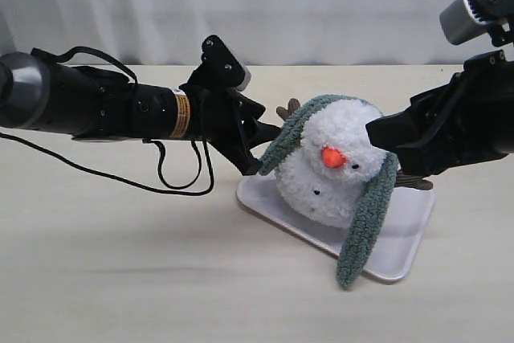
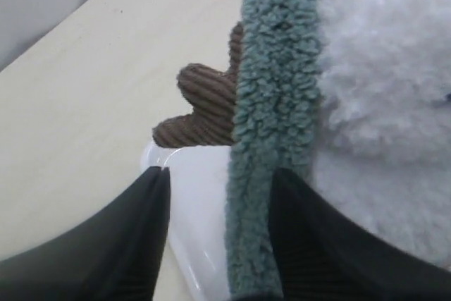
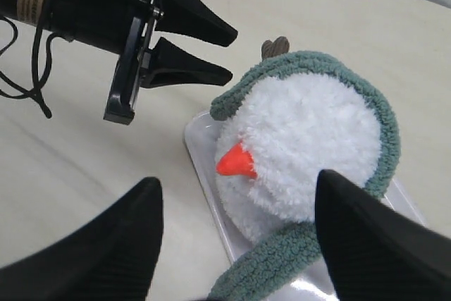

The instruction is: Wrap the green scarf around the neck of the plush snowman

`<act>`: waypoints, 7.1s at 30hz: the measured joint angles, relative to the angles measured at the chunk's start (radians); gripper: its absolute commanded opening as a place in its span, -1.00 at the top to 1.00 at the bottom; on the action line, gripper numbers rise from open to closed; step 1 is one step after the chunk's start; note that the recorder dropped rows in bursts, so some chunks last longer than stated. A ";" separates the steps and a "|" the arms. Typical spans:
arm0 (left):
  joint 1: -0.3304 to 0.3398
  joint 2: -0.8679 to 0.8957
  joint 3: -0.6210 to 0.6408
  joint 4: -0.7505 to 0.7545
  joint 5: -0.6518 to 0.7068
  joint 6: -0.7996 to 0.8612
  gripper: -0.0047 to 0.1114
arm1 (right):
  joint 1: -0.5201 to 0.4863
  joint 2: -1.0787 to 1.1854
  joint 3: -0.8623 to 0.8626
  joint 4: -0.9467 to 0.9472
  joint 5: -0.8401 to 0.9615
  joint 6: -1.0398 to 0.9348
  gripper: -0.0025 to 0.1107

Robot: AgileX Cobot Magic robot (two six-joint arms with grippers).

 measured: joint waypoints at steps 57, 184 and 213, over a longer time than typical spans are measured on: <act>-0.048 -0.009 0.000 -0.065 0.167 -0.095 0.92 | 0.000 0.000 0.000 0.000 0.002 0.000 -0.10; -0.106 -0.050 0.039 0.000 0.120 -0.141 -0.36 | 0.000 0.124 -0.055 -0.336 0.099 0.404 0.28; -0.106 0.020 0.039 0.226 0.015 -0.484 0.92 | 0.000 0.142 -0.003 -0.333 0.096 0.393 0.28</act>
